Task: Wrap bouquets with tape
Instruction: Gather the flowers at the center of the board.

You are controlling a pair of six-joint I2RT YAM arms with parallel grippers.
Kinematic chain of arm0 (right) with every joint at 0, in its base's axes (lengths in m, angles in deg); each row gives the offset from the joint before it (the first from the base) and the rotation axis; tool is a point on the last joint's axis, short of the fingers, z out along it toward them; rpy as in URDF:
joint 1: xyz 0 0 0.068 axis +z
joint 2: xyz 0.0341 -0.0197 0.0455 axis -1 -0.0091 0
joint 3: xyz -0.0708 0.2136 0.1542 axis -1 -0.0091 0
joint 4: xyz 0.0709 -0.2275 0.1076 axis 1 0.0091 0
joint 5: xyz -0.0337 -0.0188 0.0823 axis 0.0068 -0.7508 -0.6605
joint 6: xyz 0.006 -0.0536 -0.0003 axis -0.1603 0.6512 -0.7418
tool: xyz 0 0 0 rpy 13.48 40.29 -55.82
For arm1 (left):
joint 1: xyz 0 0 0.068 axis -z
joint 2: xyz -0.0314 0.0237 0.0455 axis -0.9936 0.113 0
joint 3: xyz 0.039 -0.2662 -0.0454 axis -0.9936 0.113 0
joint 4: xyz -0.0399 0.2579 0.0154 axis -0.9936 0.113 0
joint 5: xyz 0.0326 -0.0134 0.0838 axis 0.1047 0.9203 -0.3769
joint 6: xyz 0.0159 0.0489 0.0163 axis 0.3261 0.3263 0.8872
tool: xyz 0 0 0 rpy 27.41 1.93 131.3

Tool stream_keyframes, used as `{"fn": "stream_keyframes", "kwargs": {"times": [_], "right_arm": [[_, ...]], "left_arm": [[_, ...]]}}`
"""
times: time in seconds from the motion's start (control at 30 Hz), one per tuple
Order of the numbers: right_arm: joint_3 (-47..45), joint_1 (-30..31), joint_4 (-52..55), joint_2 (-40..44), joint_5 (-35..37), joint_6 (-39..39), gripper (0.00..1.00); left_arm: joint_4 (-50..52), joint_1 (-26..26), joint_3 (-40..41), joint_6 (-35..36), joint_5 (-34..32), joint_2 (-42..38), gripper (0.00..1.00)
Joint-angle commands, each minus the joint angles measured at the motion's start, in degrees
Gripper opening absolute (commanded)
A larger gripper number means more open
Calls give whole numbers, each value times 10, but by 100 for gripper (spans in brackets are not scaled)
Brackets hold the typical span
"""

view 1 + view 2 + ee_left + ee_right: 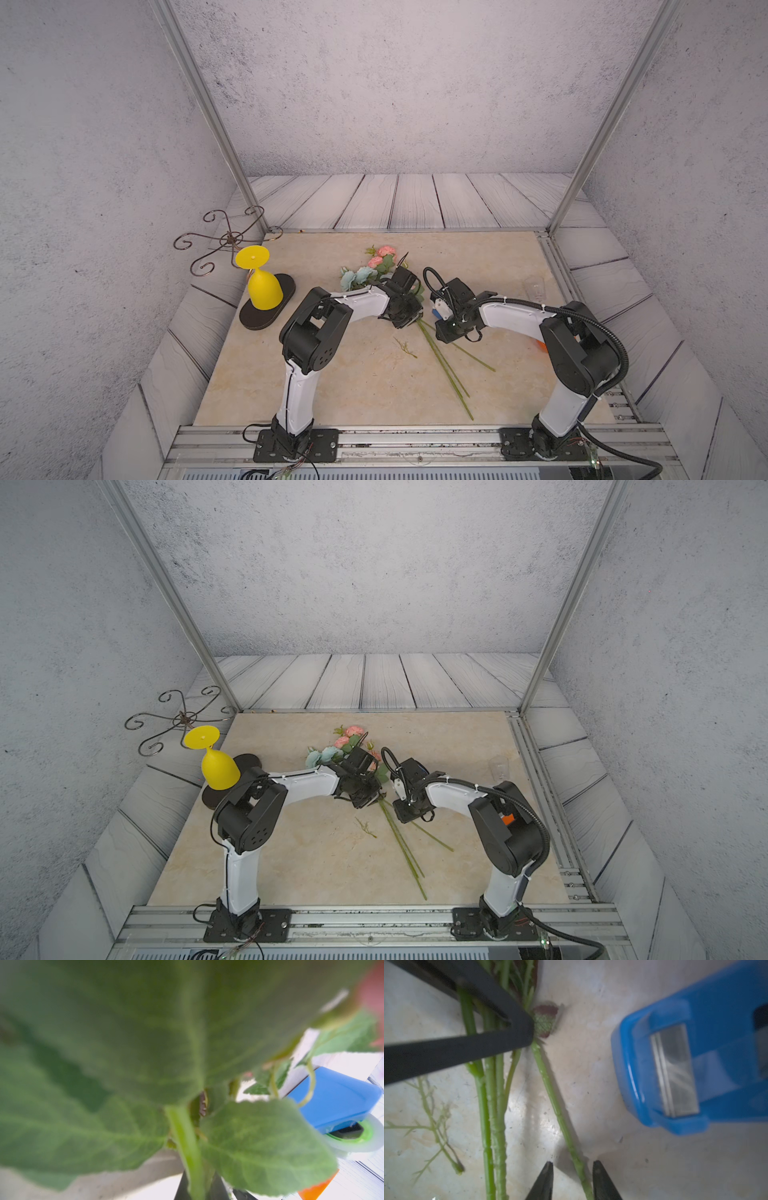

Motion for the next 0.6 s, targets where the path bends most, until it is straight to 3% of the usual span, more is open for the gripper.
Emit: {"fn": "stream_keyframes", "kwargs": {"times": [0.0, 0.1, 0.3, 0.37, 0.57], "right_arm": [[-11, 8, 12, -37, 47, -2, 29], [-21, 24, 9, -53, 67, -15, 18], [1, 58, 34, -90, 114, -27, 7], [6, 64, 39, -94, 112, -24, 1], [44, 57, 57, -53, 33, -24, 0]], "left_arm": [[87, -6, 16, -1, -21, 19, 0], [88, -9, 18, -2, -19, 17, 0], [86, -17, 20, -1, -13, 8, 0], [82, -23, 22, 0, -7, 6, 0], [75, -31, 13, 21, -5, -3, 6]]}}
